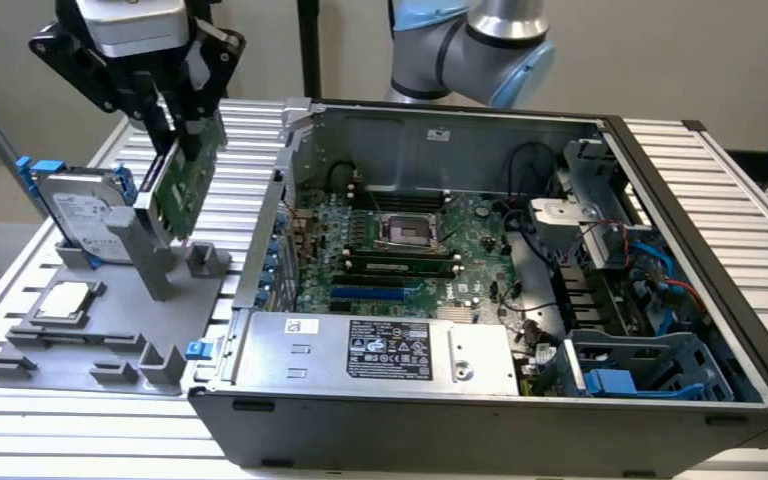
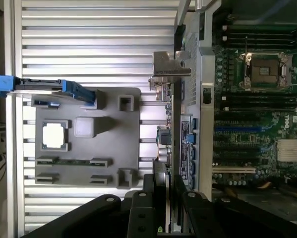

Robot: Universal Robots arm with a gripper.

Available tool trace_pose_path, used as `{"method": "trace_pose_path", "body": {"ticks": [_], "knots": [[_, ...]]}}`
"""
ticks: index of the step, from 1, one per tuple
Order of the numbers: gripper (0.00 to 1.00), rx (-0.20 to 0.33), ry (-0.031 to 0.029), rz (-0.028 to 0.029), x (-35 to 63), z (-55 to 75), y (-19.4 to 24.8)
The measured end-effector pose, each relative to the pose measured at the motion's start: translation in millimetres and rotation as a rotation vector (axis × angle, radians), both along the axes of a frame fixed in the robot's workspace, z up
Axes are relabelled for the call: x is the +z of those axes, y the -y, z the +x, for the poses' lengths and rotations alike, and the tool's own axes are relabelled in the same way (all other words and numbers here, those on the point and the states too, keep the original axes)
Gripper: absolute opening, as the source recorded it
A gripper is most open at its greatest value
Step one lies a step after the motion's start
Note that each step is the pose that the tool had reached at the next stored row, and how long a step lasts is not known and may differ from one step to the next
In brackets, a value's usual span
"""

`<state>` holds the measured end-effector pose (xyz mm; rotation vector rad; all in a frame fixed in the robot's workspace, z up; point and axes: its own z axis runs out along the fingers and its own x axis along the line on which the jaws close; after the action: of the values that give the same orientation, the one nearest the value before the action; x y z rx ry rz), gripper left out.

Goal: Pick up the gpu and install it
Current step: 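Pick up the gpu and move the gpu toward the slot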

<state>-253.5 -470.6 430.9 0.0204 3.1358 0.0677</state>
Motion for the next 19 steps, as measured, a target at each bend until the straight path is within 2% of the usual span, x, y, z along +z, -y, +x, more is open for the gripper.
{"method": "trace_pose_path", "body": {"ticks": [4,7,19], "knots": [[0.26,0.001,-0.0082,0.0001,11.2,18.4,0.0],[0.26,0.000,-0.0138,0.0000,15.3,32.0,0.0],[0.26,0.000,-0.0340,-0.0013,16.1,86.5,0.0]]}}
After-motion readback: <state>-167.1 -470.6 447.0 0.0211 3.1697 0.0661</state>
